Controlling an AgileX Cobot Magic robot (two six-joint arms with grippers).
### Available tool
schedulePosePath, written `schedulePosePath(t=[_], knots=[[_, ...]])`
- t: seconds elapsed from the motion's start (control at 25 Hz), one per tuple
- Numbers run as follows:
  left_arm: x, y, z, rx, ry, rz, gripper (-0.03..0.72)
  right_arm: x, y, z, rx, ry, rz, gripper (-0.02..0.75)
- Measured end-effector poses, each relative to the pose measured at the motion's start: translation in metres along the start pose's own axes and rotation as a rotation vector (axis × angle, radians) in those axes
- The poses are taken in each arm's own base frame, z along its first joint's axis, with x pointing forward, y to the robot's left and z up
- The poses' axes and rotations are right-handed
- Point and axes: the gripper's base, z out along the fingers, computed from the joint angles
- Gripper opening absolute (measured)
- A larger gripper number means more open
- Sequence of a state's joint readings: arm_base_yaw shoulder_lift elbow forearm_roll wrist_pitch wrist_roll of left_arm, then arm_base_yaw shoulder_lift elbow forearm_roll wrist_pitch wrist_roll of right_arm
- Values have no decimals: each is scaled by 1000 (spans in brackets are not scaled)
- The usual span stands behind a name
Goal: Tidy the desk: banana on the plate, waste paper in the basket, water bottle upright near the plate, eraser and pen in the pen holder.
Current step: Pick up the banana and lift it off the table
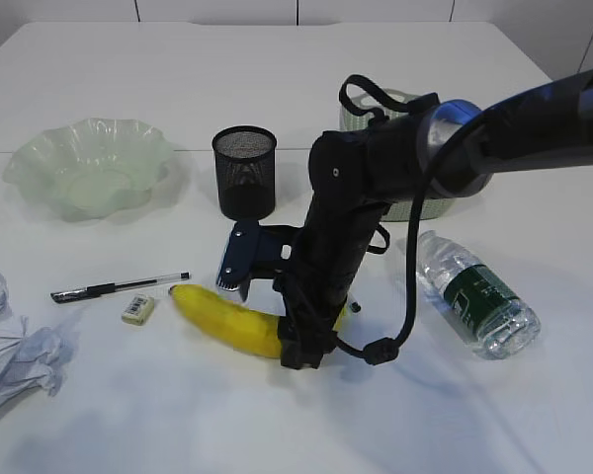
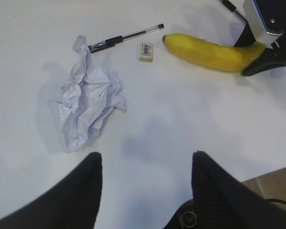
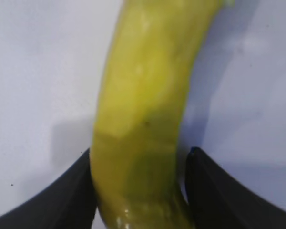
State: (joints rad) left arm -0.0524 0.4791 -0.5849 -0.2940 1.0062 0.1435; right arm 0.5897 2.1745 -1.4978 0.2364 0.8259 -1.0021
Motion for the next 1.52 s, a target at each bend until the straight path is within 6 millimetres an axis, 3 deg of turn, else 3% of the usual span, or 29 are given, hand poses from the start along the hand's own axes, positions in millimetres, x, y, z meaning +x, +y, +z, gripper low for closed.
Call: schedulePosePath(t=[0.2, 0.64, 0.84, 1.24, 1.32, 1.52], knots=[[0, 0, 0, 0, 0, 0, 424, 0, 0, 1, -5, -1, 3, 328], [0, -1, 0, 6, -3, -4, 424, -1, 5, -10, -42, -3, 15, 321], [-1, -1, 0, 16, -7, -10, 424, -8, 10, -38, -34, -56, 23, 321], [-1, -3, 0, 32, -9, -21, 423, -15, 26, -118, 36, -163, 116, 320], [-1, -3, 0, 32, -9, -21, 423, -12, 34, -133, 49, -182, 134, 320], [-1, -3, 0, 32, -9, -21, 417, 9, 62, -151, 44, -180, 143, 320]])
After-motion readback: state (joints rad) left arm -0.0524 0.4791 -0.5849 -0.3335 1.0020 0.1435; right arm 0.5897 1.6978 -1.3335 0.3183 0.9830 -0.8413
